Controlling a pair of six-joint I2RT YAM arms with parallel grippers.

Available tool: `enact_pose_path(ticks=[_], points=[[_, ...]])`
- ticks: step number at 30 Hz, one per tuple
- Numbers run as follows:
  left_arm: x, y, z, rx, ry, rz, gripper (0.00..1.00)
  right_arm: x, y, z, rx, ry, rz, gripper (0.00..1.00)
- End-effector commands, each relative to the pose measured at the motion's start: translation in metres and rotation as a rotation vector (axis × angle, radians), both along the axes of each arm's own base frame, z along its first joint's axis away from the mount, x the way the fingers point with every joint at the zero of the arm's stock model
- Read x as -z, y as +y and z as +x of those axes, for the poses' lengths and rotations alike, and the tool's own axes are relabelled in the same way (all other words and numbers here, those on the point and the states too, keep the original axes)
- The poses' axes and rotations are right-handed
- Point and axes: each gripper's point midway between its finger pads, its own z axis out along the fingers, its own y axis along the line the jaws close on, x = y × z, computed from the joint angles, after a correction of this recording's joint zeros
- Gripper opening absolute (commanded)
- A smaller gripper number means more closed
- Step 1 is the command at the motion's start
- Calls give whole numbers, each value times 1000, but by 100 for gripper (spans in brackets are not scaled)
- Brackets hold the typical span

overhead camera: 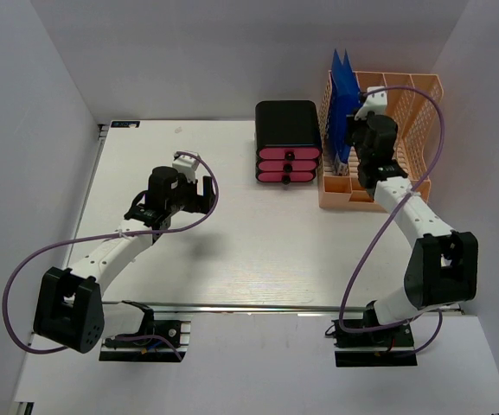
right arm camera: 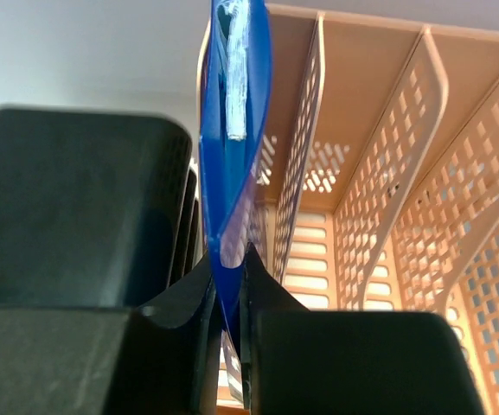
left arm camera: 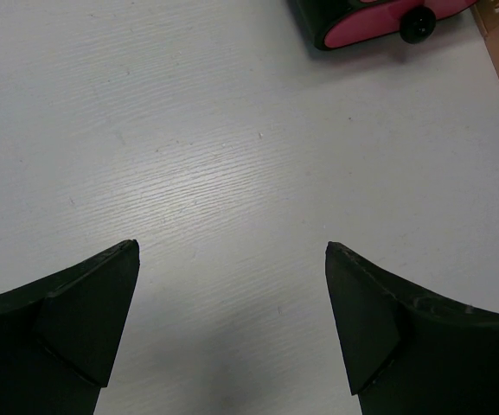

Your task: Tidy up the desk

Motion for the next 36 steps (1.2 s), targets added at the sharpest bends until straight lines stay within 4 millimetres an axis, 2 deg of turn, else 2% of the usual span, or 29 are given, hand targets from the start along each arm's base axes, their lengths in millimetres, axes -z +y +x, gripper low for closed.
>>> enact_pose_path(ticks=[1, 3, 4, 6, 7, 9, 10, 11, 12, 16, 17, 18, 19, 20, 21, 22, 23, 25, 26, 28, 29, 33, 36], points=[[-1, -1, 0, 12, -8, -5, 98, -73, -2, -17, -36, -294, 41, 0], [-1, 0, 0, 10, -11, -2, 98, -65, -4, -20, -40, -286, 38, 0], [0, 0, -1, 10, -9, -2, 98, -54, -5, -20, -39, -264, 29, 0], [-1, -1, -1, 14, -11, -7, 98, -48, -11, -23, -29, -252, 24, 0], [-3, -4, -3, 23, -13, -9, 98, -47, -12, -25, -29, -248, 17, 11], [-6, -6, -4, 30, -19, -19, 98, -43, -15, -28, -28, -220, 3, 43], [-7, -6, -5, 32, -21, -19, 98, -45, -15, -30, -34, -219, -4, 70], [-9, -6, -5, 32, -22, -22, 98, -46, -15, -34, -44, -210, -17, 77], [-11, -7, -7, 40, -25, -28, 98, -48, -16, -36, -46, -208, -19, 89], [-24, -5, -13, 48, -41, -45, 98, -68, -22, -54, -44, -210, -24, 89], [-24, -4, -17, 51, -34, -43, 98, -66, -23, -59, -44, -174, -24, 89], [-34, -3, -21, 54, -58, -50, 98, -69, -25, -65, -44, -162, -22, 89], [-32, -1, -27, 56, -47, -48, 98, -79, -24, -78, -57, -173, -23, 89], [-34, 0, -30, 55, -53, -52, 98, -69, -23, -88, -79, -122, -50, 89], [-38, 1, -39, 63, -69, -63, 98, -73, -10, -104, -162, -124, -61, 89], [-39, 2, -43, 65, -75, -68, 98, -67, -5, -113, -205, -102, -76, 89], [-40, 4, -47, 65, -78, -71, 98, -42, 1, -125, -251, -13, -88, 89], [-44, 7, -54, 62, -98, -79, 98, -25, 9, -147, -318, 58, -81, 89], [-37, 9, -58, 57, -88, -77, 98, 0, 11, -156, -321, 147, -58, 89], [-39, 11, -61, 47, -102, -82, 98, 20, 10, -169, -297, 238, 19, 89], [-37, 12, -62, 43, -99, -84, 98, 38, 9, -175, -281, 293, 36, 89], [-39, 9, -64, 49, -109, -97, 98, 76, -6, -188, -217, 317, 6, 89], [-41, 9, -71, 59, -86, -99, 98, 85, -7, -196, -223, 283, -3, 89]])
